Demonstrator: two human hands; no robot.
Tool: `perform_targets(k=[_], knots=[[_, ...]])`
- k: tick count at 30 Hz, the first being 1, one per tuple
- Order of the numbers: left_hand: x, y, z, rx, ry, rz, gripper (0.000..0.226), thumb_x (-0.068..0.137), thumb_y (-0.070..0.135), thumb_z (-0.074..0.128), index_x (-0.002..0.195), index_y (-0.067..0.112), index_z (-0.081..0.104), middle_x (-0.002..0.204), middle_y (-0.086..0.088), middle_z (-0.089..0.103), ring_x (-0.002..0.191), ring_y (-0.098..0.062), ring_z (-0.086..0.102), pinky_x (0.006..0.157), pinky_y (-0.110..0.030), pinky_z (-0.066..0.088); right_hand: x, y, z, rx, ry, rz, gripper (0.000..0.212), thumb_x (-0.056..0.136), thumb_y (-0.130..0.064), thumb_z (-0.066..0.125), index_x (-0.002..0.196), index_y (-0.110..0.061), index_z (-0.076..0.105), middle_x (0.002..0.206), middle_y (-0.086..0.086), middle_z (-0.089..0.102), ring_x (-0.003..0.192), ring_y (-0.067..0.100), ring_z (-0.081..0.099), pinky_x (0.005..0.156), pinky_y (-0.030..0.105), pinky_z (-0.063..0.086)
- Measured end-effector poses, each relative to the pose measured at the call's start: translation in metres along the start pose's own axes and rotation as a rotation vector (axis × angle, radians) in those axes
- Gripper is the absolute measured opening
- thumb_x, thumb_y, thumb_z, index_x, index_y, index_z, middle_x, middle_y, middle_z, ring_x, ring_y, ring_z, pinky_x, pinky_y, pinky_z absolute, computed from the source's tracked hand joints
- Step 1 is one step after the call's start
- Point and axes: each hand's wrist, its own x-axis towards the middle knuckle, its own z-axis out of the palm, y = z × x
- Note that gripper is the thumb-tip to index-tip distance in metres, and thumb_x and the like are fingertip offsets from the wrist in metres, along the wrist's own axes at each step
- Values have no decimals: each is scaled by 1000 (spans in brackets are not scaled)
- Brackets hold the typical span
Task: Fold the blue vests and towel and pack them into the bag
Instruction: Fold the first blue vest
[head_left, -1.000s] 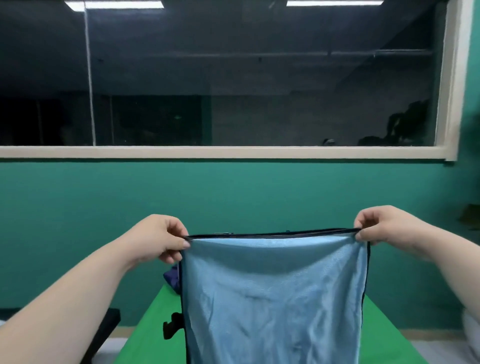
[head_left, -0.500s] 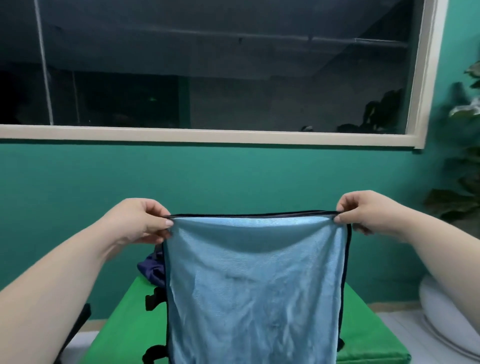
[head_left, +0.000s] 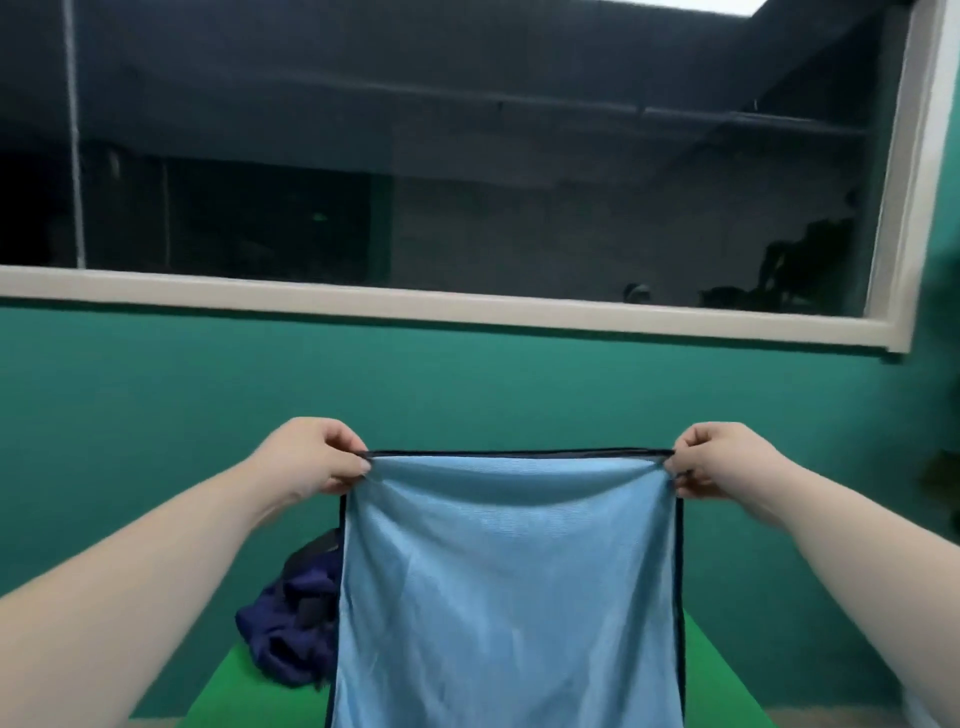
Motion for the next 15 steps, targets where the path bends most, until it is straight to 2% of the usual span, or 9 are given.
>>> perform_targets(k=[2, 5, 7, 9, 11, 13, 15], knots=[[31, 34, -10, -3, 56, 70, 8, 78, -5, 76, 79, 2, 70, 79, -16, 70, 71, -24, 66, 87, -46, 60, 31, -35, 0, 94, 103, -69, 23, 75, 12, 69, 66, -7, 58, 61, 14, 60, 57, 26, 60, 86, 54, 59], [62, 92, -27, -17, 184, 216, 11, 79, -2, 74, 78, 9, 70, 86, -16, 74, 74, -24, 69, 85, -40, 60, 65, -93, -5, 266, 242, -209, 22, 65, 6, 68, 58, -13, 59, 68, 14, 62, 69, 30, 64, 88, 58, 57], [68, 124, -39, 12, 306, 317, 12, 78, 3, 73, 78, 15, 71, 84, -8, 74, 75, -21, 69, 73, -28, 57, 73, -131, -12, 328, 310, -338, 19, 57, 0, 64, 53, -17, 57, 67, 9, 59, 71, 29, 62, 87, 58, 57], [63, 144, -50, 38, 415, 388, 11, 80, 8, 73, 82, 19, 72, 81, 3, 72, 69, -10, 62, 59, -18, 46, 70, -161, -22, 343, 364, -457, 20, 60, 0, 62, 55, -18, 58, 69, 8, 60, 71, 27, 61, 81, 51, 60], [55, 148, -58, 25, 478, 421, 11, 81, 10, 74, 83, 21, 72, 77, 8, 68, 65, -5, 56, 56, -18, 40, 61, -176, -29, 358, 374, -543, 27, 69, 7, 61, 61, -19, 58, 73, 8, 60, 71, 25, 60, 70, 38, 59], [44, 137, -63, 10, 468, 439, 13, 81, 8, 74, 79, 21, 71, 74, 7, 67, 64, -8, 54, 57, -22, 40, 50, -173, -32, 334, 359, -595, 29, 72, 12, 59, 65, -16, 58, 73, 7, 62, 69, 22, 58, 65, 31, 56], [27, 112, -59, 32, 405, 411, 14, 82, 7, 75, 79, 20, 70, 74, 4, 68, 64, -14, 54, 56, -25, 39, 36, -151, -30, 232, 355, -601, 29, 69, 12, 62, 65, -16, 61, 74, 6, 64, 68, 18, 56, 67, 31, 49]])
